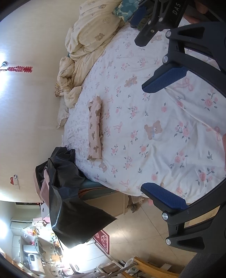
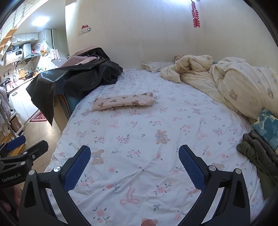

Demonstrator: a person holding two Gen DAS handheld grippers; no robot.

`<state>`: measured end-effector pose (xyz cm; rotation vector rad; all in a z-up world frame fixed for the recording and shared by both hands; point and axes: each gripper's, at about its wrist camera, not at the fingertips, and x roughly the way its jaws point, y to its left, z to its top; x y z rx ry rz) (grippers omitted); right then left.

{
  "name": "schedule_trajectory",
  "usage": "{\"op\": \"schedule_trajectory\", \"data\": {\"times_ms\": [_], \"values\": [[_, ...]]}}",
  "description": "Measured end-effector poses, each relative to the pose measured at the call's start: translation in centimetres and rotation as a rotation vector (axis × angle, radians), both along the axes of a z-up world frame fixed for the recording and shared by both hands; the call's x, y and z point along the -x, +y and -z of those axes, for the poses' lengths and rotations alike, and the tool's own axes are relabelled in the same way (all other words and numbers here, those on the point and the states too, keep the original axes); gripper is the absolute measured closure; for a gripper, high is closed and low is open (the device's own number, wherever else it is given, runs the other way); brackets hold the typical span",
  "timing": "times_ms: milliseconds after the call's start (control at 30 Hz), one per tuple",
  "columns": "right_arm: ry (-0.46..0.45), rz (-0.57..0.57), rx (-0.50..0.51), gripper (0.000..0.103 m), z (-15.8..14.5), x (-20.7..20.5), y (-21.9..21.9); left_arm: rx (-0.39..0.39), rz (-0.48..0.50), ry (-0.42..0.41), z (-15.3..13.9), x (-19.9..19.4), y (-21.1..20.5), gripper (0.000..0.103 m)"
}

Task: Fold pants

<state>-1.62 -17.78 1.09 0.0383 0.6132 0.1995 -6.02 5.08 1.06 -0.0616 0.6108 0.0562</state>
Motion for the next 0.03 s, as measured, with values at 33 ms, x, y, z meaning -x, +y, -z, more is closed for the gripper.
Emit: {"op": "schedule_trajectory", "data": {"times_ms": [33], "values": [[-0.002,0.003,0.000,0.000,-0.05,0.08,0.00,-0.004,0.000,0.002,0.02,-0.01,0.06,0.001]]}}
